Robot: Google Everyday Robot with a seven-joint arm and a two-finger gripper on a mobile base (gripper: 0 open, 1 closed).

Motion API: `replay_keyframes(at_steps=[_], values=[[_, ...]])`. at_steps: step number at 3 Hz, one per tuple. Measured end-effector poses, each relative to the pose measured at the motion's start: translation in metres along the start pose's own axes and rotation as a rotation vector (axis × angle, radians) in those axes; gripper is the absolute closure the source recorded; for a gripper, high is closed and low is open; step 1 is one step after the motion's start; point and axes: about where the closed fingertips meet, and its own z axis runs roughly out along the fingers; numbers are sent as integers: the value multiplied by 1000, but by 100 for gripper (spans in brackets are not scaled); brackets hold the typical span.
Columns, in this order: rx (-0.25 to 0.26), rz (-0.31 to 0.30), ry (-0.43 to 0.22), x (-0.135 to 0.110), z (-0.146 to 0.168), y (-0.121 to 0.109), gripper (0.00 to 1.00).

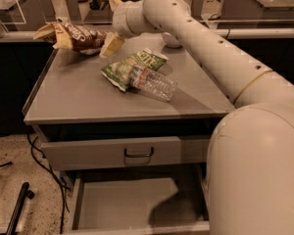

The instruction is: Place brown chip bag into middle drawer

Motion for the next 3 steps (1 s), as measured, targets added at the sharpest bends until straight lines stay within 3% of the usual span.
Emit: replay_keyframes(at_steps=[3], values=[[30,-21,-25,23,43,4,0]])
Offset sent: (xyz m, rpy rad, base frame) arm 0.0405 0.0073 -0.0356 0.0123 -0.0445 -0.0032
